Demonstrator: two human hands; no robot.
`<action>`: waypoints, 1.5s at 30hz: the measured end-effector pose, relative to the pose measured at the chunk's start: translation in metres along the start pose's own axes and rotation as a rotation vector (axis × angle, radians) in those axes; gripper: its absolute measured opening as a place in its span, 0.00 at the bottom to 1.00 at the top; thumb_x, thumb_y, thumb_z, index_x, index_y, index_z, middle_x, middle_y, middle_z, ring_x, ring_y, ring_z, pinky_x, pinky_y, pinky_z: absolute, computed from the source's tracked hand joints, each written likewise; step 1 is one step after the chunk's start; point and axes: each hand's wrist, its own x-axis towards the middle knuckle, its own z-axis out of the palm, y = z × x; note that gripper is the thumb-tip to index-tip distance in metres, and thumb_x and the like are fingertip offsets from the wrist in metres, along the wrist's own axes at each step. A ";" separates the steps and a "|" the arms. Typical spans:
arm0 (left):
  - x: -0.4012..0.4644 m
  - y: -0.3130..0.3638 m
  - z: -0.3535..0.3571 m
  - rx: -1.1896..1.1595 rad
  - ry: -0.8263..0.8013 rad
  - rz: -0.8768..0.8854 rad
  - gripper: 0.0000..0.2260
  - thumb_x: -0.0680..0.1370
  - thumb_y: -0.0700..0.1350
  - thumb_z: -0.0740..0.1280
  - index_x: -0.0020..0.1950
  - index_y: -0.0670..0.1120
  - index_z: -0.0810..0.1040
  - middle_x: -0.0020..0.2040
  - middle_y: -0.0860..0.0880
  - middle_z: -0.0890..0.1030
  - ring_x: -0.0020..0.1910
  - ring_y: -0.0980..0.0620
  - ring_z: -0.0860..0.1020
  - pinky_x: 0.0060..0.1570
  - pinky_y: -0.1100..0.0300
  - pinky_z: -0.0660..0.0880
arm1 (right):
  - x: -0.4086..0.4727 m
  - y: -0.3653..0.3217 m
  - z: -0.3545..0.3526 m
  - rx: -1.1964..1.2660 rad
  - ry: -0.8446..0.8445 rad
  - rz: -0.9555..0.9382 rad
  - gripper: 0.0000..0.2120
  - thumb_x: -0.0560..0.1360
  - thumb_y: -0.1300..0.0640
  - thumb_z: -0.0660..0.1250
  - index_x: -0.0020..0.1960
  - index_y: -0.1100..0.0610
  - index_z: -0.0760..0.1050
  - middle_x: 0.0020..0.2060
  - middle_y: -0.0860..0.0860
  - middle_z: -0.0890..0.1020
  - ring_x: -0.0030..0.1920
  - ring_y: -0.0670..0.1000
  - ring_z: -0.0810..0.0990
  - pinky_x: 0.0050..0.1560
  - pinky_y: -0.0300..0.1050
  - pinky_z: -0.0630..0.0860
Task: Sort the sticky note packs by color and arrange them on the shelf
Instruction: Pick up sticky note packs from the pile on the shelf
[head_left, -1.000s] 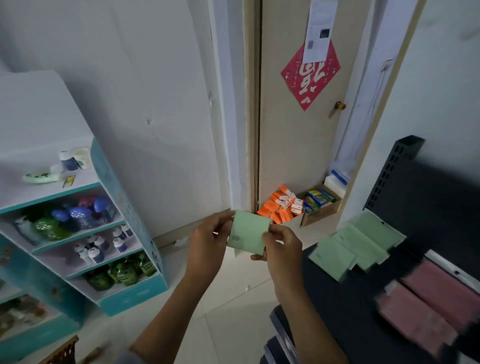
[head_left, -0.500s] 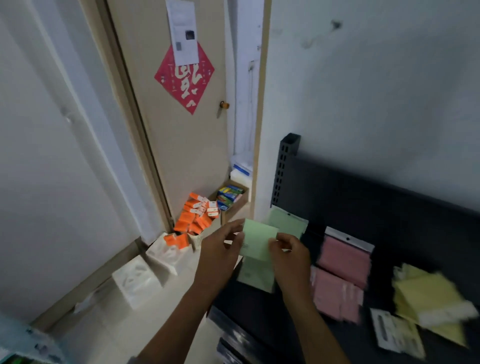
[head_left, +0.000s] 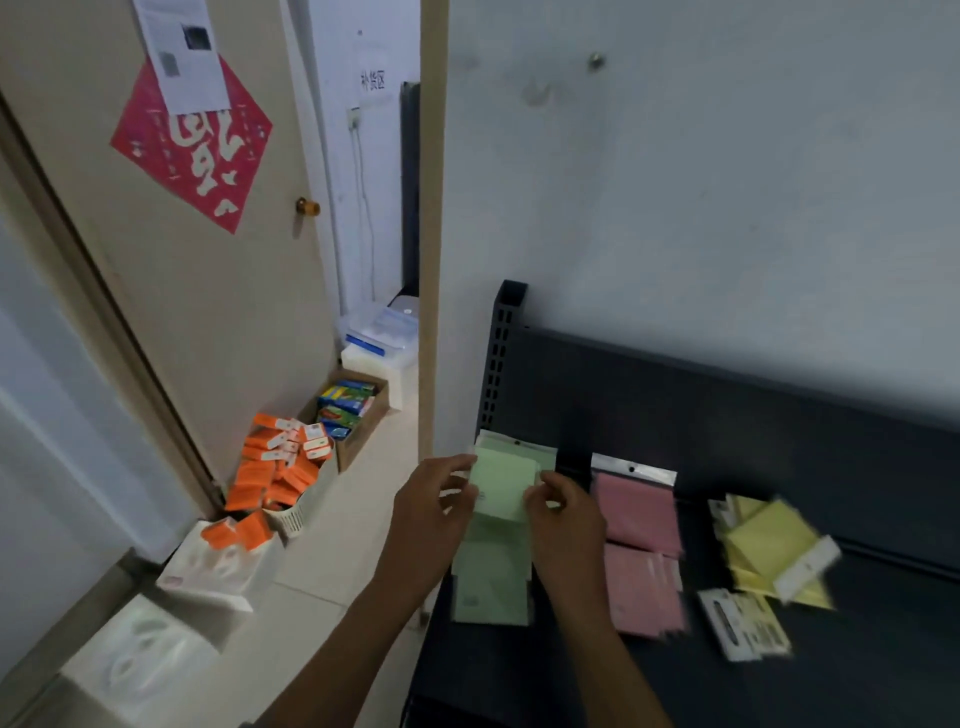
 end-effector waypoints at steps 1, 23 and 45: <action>-0.001 -0.006 0.004 0.022 -0.036 -0.004 0.11 0.81 0.42 0.68 0.64 0.49 0.79 0.59 0.54 0.80 0.55 0.64 0.79 0.55 0.69 0.75 | -0.001 0.002 -0.001 -0.035 0.005 0.006 0.13 0.80 0.61 0.65 0.63 0.57 0.78 0.54 0.48 0.81 0.53 0.46 0.79 0.50 0.32 0.73; 0.001 -0.011 0.018 0.140 -0.173 0.237 0.08 0.82 0.57 0.60 0.57 0.57 0.76 0.56 0.55 0.77 0.58 0.55 0.74 0.60 0.68 0.66 | -0.024 0.005 0.004 -0.198 0.064 -0.051 0.14 0.78 0.61 0.66 0.63 0.54 0.77 0.59 0.49 0.78 0.56 0.46 0.78 0.60 0.41 0.75; -0.091 0.110 0.212 -0.003 -0.525 0.498 0.09 0.82 0.53 0.63 0.57 0.52 0.80 0.56 0.56 0.75 0.58 0.55 0.72 0.59 0.66 0.68 | -0.086 0.054 -0.226 -0.220 0.512 0.050 0.20 0.80 0.54 0.66 0.72 0.51 0.72 0.63 0.48 0.80 0.60 0.46 0.79 0.61 0.47 0.77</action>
